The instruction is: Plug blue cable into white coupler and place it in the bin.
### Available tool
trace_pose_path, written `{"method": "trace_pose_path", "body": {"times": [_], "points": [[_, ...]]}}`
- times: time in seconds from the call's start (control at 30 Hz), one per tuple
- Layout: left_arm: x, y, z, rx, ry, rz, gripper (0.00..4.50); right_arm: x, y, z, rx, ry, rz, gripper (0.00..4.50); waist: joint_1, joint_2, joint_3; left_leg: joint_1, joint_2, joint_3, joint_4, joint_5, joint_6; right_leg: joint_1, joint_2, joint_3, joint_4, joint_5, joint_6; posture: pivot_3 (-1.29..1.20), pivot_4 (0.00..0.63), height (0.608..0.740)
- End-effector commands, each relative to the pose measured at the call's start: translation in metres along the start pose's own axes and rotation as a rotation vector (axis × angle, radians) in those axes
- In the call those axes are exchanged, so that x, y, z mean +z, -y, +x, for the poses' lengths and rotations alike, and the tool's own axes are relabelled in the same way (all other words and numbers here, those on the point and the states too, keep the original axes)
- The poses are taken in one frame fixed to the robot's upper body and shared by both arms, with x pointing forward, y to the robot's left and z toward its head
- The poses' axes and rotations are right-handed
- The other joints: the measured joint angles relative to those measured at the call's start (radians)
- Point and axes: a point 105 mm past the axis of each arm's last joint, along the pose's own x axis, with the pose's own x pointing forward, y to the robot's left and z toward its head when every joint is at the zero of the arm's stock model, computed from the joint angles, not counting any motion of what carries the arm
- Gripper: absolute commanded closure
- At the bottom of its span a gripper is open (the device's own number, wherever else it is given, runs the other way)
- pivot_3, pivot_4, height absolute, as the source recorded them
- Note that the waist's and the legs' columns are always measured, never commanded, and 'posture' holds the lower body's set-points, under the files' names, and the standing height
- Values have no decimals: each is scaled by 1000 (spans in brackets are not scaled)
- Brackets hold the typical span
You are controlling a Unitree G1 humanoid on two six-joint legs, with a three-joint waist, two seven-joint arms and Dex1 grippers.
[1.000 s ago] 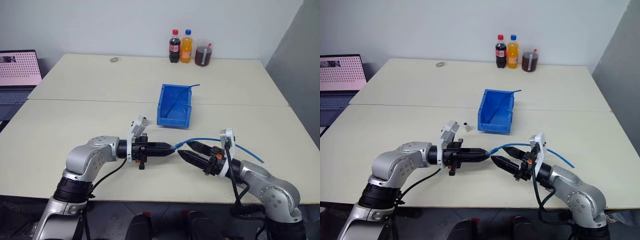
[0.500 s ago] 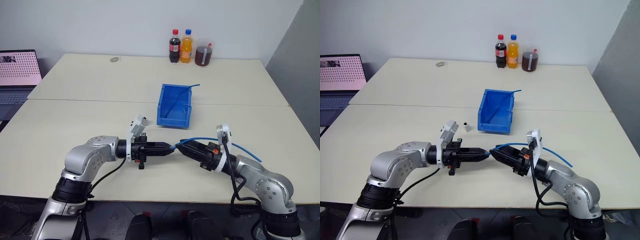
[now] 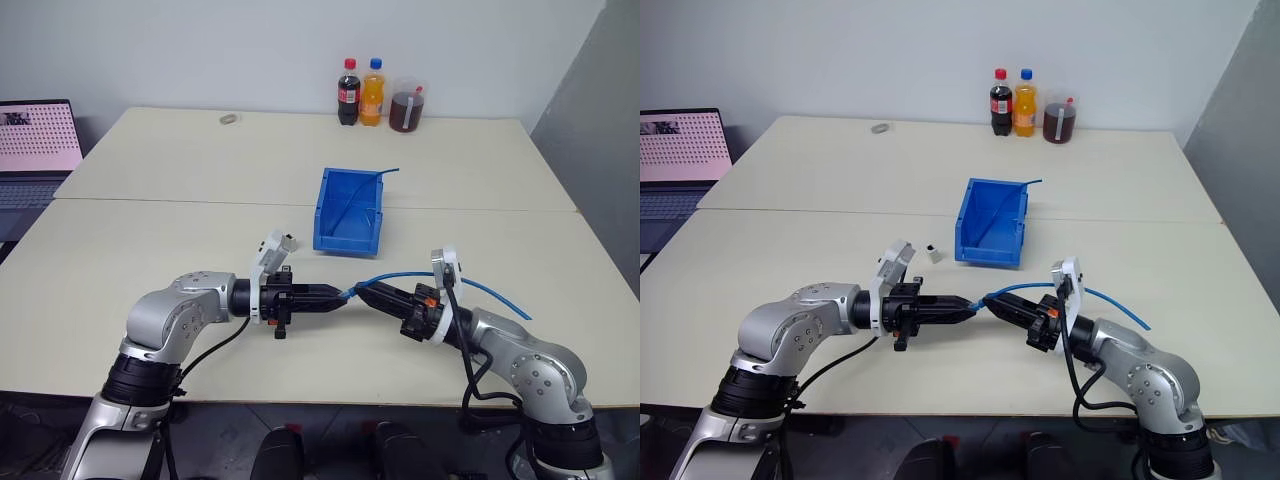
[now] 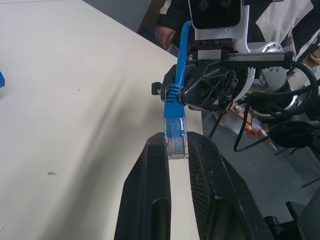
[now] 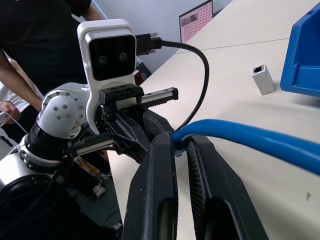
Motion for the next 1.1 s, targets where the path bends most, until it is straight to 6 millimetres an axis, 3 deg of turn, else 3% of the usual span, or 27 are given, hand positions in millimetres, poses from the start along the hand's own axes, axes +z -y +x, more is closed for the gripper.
{"method": "trace_pose_path", "body": {"times": [0.03,0.1,0.23,0.73,0.97,1.1], "points": [[9,-1,-1,23,31,44,4279,2,-14,4,79,-1,-15,4476,0,0,0,0,0,0,0,0,0,0,0,0,0,0,0,0,150,740],[8,-6,-2,52,27,57,3579,2,-14,4,79,-2,-14,4477,0,0,0,0,0,0,0,0,0,0,0,0,0,0,0,0,150,740],[6,-6,-3,61,15,83,2748,2,-14,4,78,-2,-15,4486,0,0,0,0,0,0,0,0,0,0,0,0,0,0,0,0,150,740],[4,-6,-14,128,-2,144,0,8,-9,3,60,21,-29,4495,0,0,1,0,0,0,0,0,0,0,0,0,-1,0,0,0,150,740],[-1,-14,-48,354,-48,264,0,11,-2,-2,22,34,-43,4498,-2,-1,2,0,1,0,-2,0,0,-1,0,0,-2,0,0,0,150,740],[1,-32,-72,561,-51,328,0,12,1,-3,7,39,-45,4498,0,-1,2,0,1,1,-3,0,0,-1,-1,0,-3,0,0,0,150,740]]}}
